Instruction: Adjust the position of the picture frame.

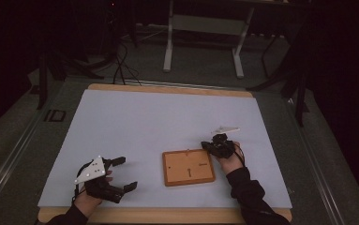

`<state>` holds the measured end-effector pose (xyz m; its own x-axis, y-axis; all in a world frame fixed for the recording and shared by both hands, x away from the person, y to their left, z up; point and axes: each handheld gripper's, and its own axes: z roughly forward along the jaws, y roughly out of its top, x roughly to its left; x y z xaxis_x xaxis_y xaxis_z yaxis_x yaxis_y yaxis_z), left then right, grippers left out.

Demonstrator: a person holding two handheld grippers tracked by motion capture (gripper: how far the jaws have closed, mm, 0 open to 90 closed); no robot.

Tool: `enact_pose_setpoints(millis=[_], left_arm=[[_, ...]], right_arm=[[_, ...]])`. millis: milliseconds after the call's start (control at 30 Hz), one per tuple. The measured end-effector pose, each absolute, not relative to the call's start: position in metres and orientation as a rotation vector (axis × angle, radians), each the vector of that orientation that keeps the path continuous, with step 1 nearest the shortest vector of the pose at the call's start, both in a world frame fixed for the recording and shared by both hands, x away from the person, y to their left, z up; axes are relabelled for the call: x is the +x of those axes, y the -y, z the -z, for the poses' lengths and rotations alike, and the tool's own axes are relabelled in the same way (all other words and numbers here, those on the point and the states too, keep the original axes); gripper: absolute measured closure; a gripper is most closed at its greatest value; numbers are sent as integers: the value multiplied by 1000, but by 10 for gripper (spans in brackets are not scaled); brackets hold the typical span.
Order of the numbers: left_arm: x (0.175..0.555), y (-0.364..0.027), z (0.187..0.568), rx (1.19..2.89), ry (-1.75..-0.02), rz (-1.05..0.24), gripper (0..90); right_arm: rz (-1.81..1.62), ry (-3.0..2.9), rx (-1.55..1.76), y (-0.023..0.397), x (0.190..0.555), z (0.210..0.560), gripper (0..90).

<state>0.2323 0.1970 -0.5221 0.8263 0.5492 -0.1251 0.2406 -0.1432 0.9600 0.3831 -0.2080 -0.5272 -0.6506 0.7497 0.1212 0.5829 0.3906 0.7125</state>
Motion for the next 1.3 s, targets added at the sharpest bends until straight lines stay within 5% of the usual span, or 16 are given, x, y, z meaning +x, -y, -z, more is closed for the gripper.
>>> enact_pose_setpoints(millis=[733, 1033, 1300], left_arm=[[239, -183, 519, 1770, -553, -305, 18], [238, -182, 515, 1760, -552, -290, 18], [246, -168, 508, 1811, -577, -224, 18]], right_arm=[[-1182, -2375, 1118, 212, 362, 511, 882], [-1219, -2377, 1072, 219, 350, 504, 742], [-1280, -2319, 1076, 231, 336, 496, 506]])
